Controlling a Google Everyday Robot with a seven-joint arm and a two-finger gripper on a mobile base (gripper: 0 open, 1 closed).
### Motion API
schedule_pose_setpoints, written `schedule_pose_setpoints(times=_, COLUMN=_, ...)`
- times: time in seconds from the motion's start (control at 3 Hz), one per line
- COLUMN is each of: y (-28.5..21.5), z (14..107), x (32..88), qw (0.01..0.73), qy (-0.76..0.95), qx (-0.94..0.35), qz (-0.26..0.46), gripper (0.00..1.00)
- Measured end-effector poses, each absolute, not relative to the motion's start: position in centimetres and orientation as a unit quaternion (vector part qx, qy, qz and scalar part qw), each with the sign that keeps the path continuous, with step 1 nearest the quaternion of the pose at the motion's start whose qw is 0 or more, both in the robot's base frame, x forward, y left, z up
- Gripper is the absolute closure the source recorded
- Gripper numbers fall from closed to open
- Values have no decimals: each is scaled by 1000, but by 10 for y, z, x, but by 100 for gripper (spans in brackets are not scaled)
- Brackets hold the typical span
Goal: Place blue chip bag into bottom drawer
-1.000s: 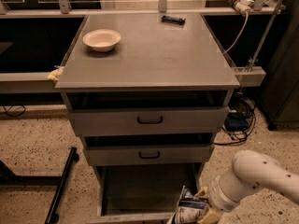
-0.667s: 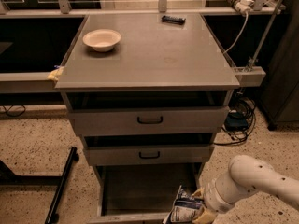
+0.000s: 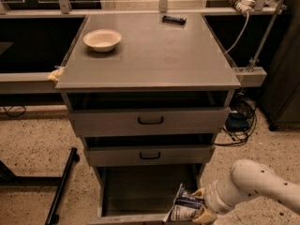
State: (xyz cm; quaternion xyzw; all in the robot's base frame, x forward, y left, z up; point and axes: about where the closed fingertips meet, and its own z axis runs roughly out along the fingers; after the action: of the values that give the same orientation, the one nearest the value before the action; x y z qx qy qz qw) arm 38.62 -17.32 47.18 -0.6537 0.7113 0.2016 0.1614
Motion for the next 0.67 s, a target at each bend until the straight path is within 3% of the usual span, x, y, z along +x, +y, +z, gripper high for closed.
schedule_pose_setpoints(times=0.67, y=-142, z=443, x=456, qw=311, qy=655, qx=-668, qz=169, gripper=100)
